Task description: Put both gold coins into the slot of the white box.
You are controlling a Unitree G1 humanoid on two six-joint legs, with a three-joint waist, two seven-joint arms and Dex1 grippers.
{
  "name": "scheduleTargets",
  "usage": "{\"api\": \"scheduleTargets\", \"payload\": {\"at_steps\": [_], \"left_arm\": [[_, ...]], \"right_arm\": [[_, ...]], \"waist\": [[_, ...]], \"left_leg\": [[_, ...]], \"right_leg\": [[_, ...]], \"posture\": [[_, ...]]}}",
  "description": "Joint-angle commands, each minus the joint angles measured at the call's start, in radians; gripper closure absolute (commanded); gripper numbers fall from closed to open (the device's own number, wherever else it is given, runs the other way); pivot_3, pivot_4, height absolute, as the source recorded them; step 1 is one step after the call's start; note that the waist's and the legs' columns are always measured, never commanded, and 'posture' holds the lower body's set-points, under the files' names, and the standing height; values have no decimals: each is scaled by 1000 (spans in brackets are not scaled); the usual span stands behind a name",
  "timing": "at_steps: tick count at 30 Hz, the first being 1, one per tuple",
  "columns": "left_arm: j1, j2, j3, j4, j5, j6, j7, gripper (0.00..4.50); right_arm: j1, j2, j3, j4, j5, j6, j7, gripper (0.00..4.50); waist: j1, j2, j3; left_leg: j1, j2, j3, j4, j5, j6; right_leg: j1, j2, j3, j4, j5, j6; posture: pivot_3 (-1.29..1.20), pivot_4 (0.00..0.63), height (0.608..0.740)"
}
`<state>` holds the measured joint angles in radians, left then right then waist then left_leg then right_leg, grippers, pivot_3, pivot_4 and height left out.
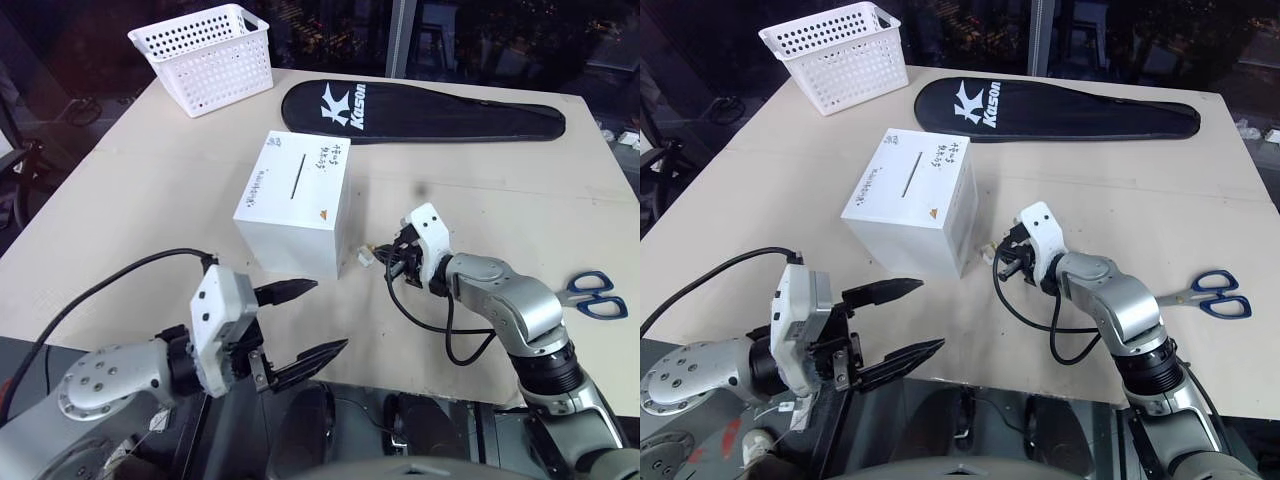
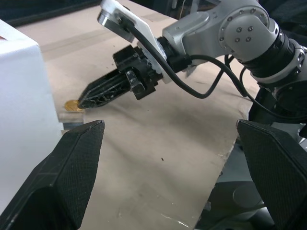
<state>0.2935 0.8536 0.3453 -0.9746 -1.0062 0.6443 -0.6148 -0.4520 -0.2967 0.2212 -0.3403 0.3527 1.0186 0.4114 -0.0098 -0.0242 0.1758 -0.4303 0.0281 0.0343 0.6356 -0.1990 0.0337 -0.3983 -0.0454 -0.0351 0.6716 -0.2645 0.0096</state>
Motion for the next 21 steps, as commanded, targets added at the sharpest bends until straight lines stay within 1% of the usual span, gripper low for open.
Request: {"api": "scheduleTargets", "payload": {"at_steps": [1, 6, 16, 18, 21], "left_arm": [[-18, 14, 19, -33, -38, -14, 12, 0], [-31, 23, 20, -23, -51, -16, 21, 0], [-6, 13, 25, 0, -34, -40, -9, 0], [-6, 13, 24, 7, -37, -42, -15, 0], [-37, 11, 36, 72, -71, -39, -32, 0]], "right_arm": [[-12, -2, -25, -43, 9, -11, 2, 4436], [-13, -3, -35, -44, 13, -11, 1, 4436], [-10, -11, -64, -58, 17, -5, -10, 4436], [-9, -7, -76, -62, 23, 2, -14, 4436], [5, -30, -128, -97, 48, 18, -6, 4436]], "waist": [[0, 0, 0], [0, 0, 0], [0, 0, 0], [0, 0, 0], [2, 1, 0]], "left_leg": [[0, 0, 0, 0, 0, 0], [0, 0, 0, 0, 0, 0], [0, 0, 0, 0, 0, 0], [0, 0, 0, 0, 0, 0], [0, 0, 0, 0, 0, 0]], "right_leg": [[0, 0, 0, 0, 0, 0], [0, 0, 0, 0, 0, 0], [0, 0, 0, 0, 0, 0], [0, 0, 0, 0, 0, 0], [0, 0, 0, 0, 0, 0]], "posture": [[0, 150, 740], [0, 150, 740], [0, 150, 740], [0, 150, 740], [0, 150, 740]]}}
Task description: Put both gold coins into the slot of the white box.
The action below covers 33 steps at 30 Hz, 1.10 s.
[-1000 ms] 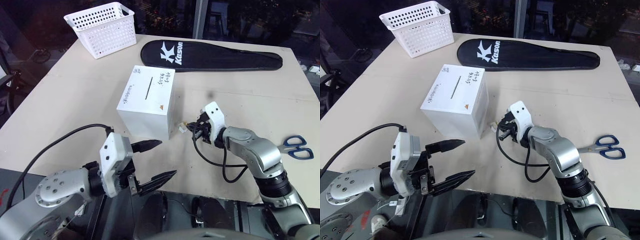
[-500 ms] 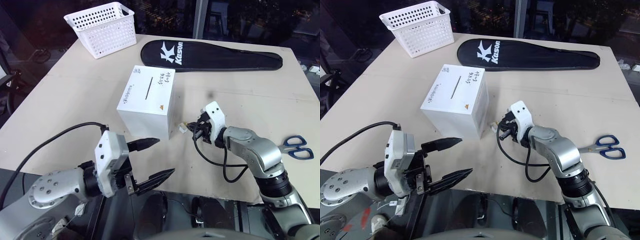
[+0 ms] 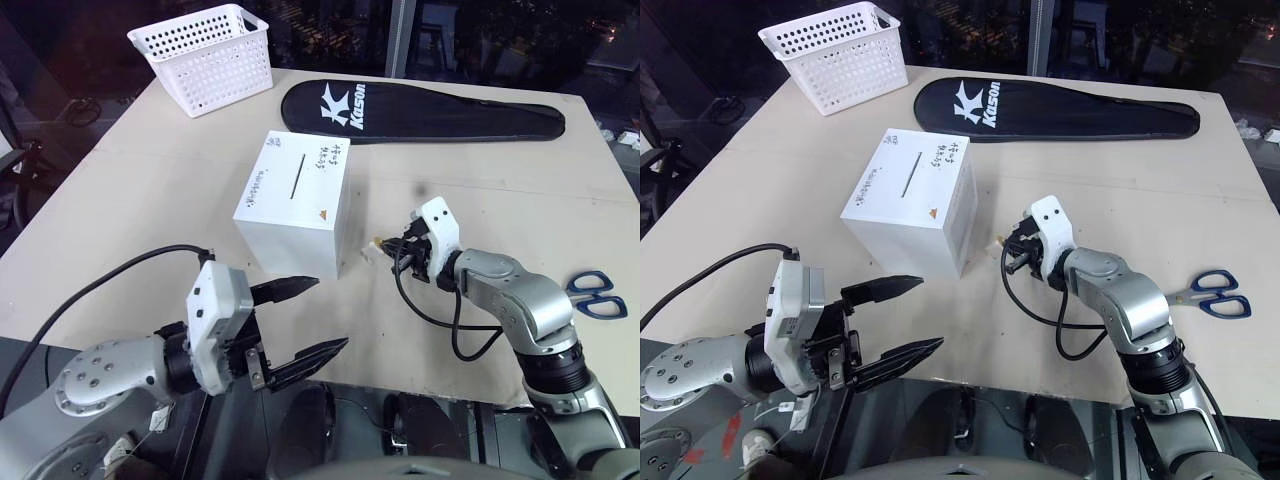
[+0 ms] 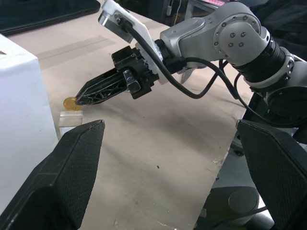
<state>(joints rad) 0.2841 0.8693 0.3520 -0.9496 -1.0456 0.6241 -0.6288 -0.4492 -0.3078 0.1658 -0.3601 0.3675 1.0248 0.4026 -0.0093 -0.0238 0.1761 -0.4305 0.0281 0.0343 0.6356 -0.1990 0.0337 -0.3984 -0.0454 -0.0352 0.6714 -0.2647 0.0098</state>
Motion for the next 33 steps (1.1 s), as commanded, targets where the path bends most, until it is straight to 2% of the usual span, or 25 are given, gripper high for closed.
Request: {"api": "scheduleTargets", "payload": {"at_steps": [1, 4, 9, 15, 16, 17, 18, 25, 27, 30, 33], "left_arm": [[-42, -6, 27, 70, -37, -18, -21, 0], [-141, -12, -28, 166, -33, 1, -26, 0], [-235, -12, -60, 207, -92, 59, 10, 0], [-349, 26, -49, 260, -261, 141, 7, 0], [-370, 34, -46, 269, -285, 150, 6, 544], [-390, 41, -44, 278, -304, 158, 10, 808], [-418, 47, -46, 289, -321, 164, 16, 1348], [-570, 35, -79, 348, -428, 198, 89, 1348], [-591, 27, -92, 339, -434, 200, 112, 1894], [-621, 6, -109, 353, -493, 208, 147, 1894], [-641, 0, -125, 353, -482, 212, 149, 1894]], "right_arm": [[7, -26, -85, -86, 39, 16, 6, 4436], [32, -56, -133, -133, 82, 35, 31, 4436], [63, -94, -210, -200, 177, 59, 76, 4436], [61, -148, -346, -297, 431, 123, 177, 4436], [48, -153, -369, -308, 487, 139, 183, 4500], [36, -158, -386, -314, 535, 152, 183, 4500], [15, -161, -405, -319, 593, 165, 176, 4500], [-91, -204, -423, -308, 827, 175, 92, 4500], [-112, -220, -415, -299, 881, 165, 77, 4500], [-150, -239, -387, -283, 947, 152, 80, 4500], [-164, -258, -359, -273, 973, 135, 75, 4500]], "waist": [[4, 1, 0], [12, 1, 0], [9, 1, 1], [8, 0, 1], [7, 1, 1], [6, 1, 1], [5, 1, 1], [4, 0, 1], [3, 0, 1], [2, 0, 1], [2, 0, 1]], "left_leg": [[0, 0, 0, 0, 0, 0], [0, 0, 0, 0, 0, 0], [-1, 0, 0, 0, 0, 0], [-1, 0, 0, 0, 0, 0], [0, 0, 0, 0, 0, 0], [0, 0, 0, 0, 0, 0], [0, 0, 0, 0, 0, 0], [0, 0, 0, 0, 0, 0], [-1, 0, 0, 0, 0, 0], [-1, -1, 0, 0, 0, 0], [-1, 0, 0, 0, 0, 0]], "right_leg": [[0, 0, 0, 0, 0, 0], [0, 0, -1, 0, -1, 2], [0, 0, 0, -1, -1, 3], [0, 0, 0, -1, -1, 3], [0, 0, 0, -1, -1, 3], [0, 0, 0, -1, -1, 3], [0, 0, 0, 0, -1, 3], [0, 0, 0, 0, -1, 3], [0, 0, 0, -1, 0, 1], [0, 0, 0, -1, 0, 0], [0, 1, 0, -1, 0, 1]], "posture": [[0, 150, 740], [0, 150, 740], [0, 150, 740], [0, 150, 740], [0, 150, 740], [0, 150, 740], [0, 150, 740], [0, 150, 740], [0, 150, 740], [0, 150, 740], [0, 150, 740]]}}
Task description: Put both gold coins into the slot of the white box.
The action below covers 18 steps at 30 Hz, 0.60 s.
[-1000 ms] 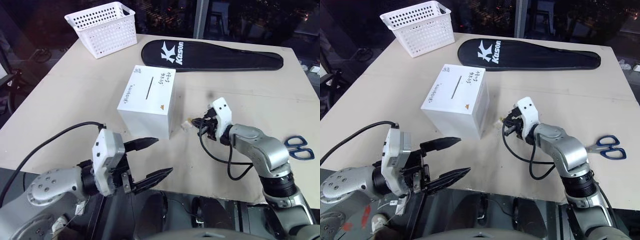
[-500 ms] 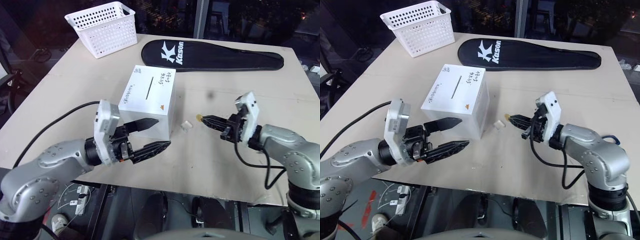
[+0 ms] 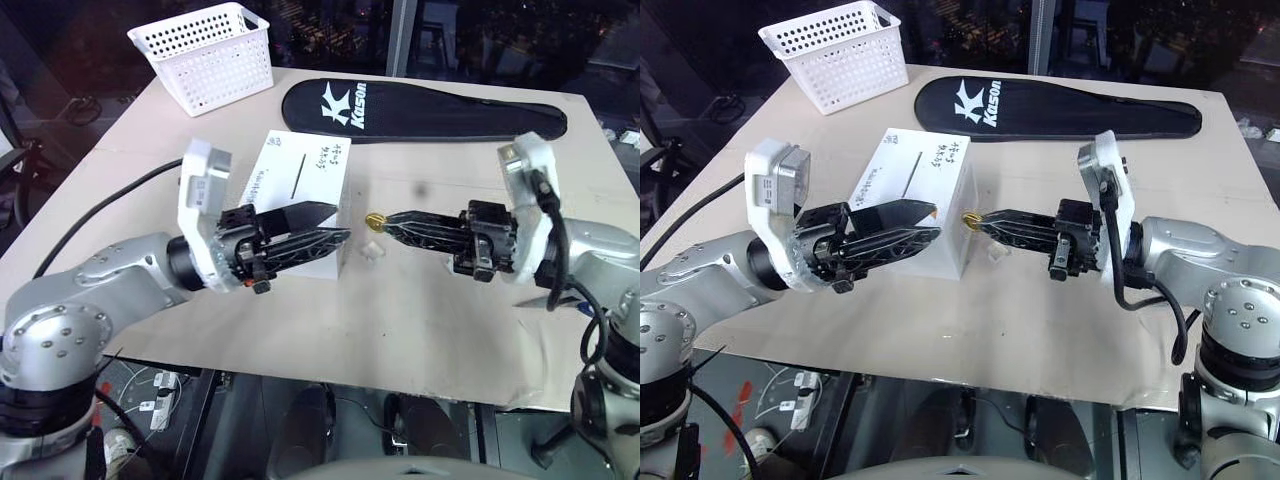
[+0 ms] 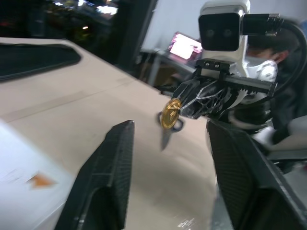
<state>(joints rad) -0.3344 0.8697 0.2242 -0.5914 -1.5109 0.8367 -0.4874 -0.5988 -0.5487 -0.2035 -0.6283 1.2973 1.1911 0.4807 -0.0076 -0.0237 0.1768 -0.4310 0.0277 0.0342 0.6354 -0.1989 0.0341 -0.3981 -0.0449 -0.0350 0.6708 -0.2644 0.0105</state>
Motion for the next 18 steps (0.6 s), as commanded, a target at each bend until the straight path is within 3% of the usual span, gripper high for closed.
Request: {"api": "scheduleTargets", "payload": {"at_steps": [1, 8, 9, 11, 18], "left_arm": [[-26, -2, 0, -4, -18, 2, 7, 1894], [-40, -7, -7, 8, -27, 14, -5, 1894], [-39, -6, -6, 10, -24, 14, -10, 2448], [-33, -2, -3, 11, -21, 17, -22, 3150], [-15, 0, 2, 2, -27, 28, -48, 3150]], "right_arm": [[-19, -21, 19, -2, 50, -38, -5, 4500], [-38, -39, 64, 15, 74, -79, -17, 4500], [-41, -41, 70, 18, 75, -84, -18, 4500], [-46, -45, 79, 23, 77, -93, -19, 4500], [-55, -55, 95, 30, 87, -113, -28, 4500]], "waist": [[0, 0, 0], [0, 0, 0], [0, 0, 0], [0, 0, 0], [0, 0, 0]], "left_leg": [[0, 0, 0, 0, 0, 0], [0, 0, 0, 0, 0, 0], [0, 0, 0, 0, 0, 0], [0, 0, 0, 0, 0, 0], [0, 0, 0, 0, 0, 0]], "right_leg": [[0, 0, 0, 0, 0, 0], [0, 0, 0, 0, 0, 0], [0, 0, 0, 0, 0, 0], [0, 0, 0, 0, 0, 0], [0, 0, 0, 0, 0, 0]], "posture": [[0, 150, 740], [0, 150, 740], [0, 150, 740], [0, 150, 740], [0, 150, 740]]}}
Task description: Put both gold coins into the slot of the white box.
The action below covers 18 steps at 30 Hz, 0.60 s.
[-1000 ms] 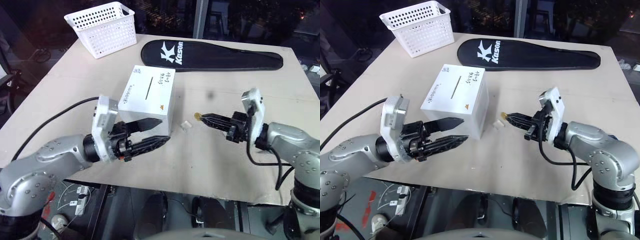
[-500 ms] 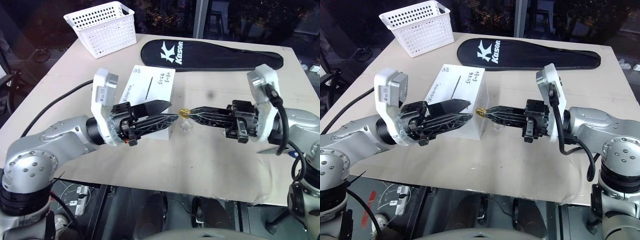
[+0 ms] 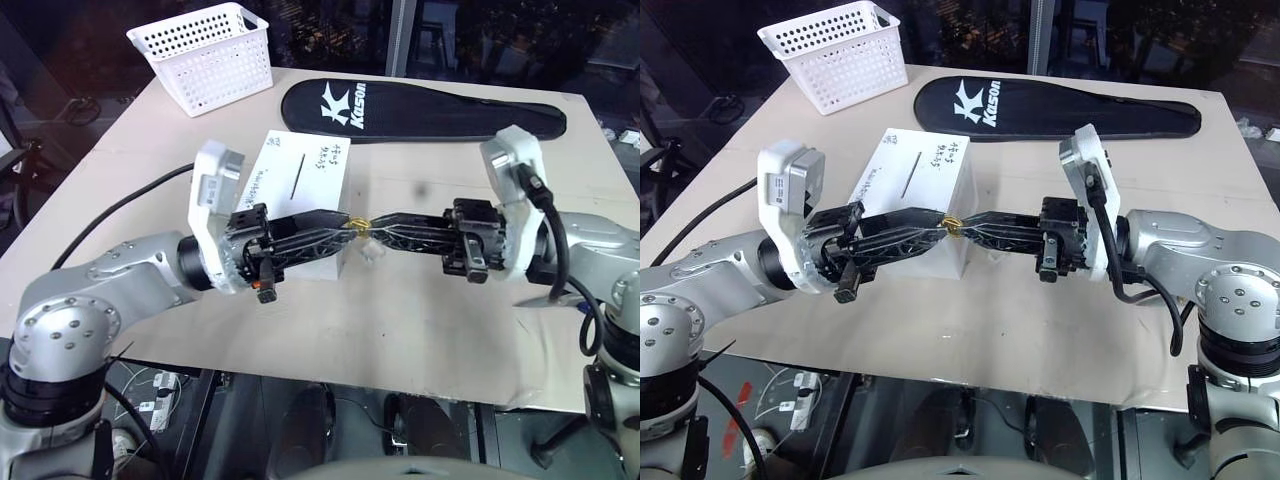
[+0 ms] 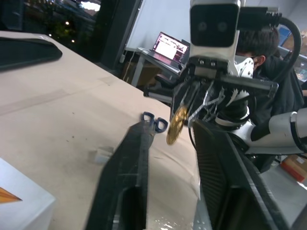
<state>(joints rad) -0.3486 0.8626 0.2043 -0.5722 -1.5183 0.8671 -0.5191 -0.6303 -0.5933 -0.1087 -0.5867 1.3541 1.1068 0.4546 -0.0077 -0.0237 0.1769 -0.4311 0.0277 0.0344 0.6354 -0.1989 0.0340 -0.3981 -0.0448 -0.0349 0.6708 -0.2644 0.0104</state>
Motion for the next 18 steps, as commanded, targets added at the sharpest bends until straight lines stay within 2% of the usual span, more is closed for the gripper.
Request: {"api": "scheduleTargets", "payload": {"at_steps": [1, 11, 12, 13, 14, 15, 18], "left_arm": [[1, 8, 22, -18, -20, 0, -20, 3150], [-4, -1, 17, -24, -23, -5, -15, 3150], [-4, -1, 17, -25, -24, -5, -16, 3660], [-4, -1, 17, -25, -24, -5, -17, 3812], [-4, -2, 16, -25, -27, -5, -18, 4235], [-4, -3, 15, -25, -35, -4, -20, 4458], [-3, -3, 13, -28, -52, -1, -27, 4458]], "right_arm": [[-25, -12, 2, -11, 33, -31, -3, 4500], [-31, -31, 23, -8, 56, -49, -13, 4500], [-31, -32, 24, -8, 58, -50, -14, 4500], [-31, -33, 25, -8, 60, -51, -16, 4500], [-31, -33, 26, -8, 62, -51, -17, 4500], [-31, -33, 27, -8, 63, -52, -18, 4500], [-29, -31, 35, -9, 72, -55, -25, 4500]], "waist": [[0, 0, 0], [0, 0, 0], [0, 0, 0], [0, 0, 0], [0, 0, 0], [0, 0, 0], [0, 0, 0]], "left_leg": [[0, 0, 0, 0, 0, 0], [0, 0, 0, 0, 0, 0], [0, 0, 0, 0, 0, 0], [0, 0, 0, 0, 0, 0], [0, 0, 0, 0, 0, 0], [0, 0, 0, 0, 0, 0], [0, 0, 0, 0, 0, 0]], "right_leg": [[0, 0, 0, 0, 0, 0], [0, 0, 0, 0, 0, 0], [0, 0, 0, 0, 0, 0], [0, 0, 0, 0, 0, 0], [0, 0, 0, 0, 0, 0], [0, 0, 0, 0, 0, 0], [0, 0, 0, 0, 0, 0]], "posture": [[0, 150, 740], [0, 150, 740], [0, 150, 740], [0, 150, 740], [0, 150, 740], [0, 150, 740], [0, 150, 740]]}}
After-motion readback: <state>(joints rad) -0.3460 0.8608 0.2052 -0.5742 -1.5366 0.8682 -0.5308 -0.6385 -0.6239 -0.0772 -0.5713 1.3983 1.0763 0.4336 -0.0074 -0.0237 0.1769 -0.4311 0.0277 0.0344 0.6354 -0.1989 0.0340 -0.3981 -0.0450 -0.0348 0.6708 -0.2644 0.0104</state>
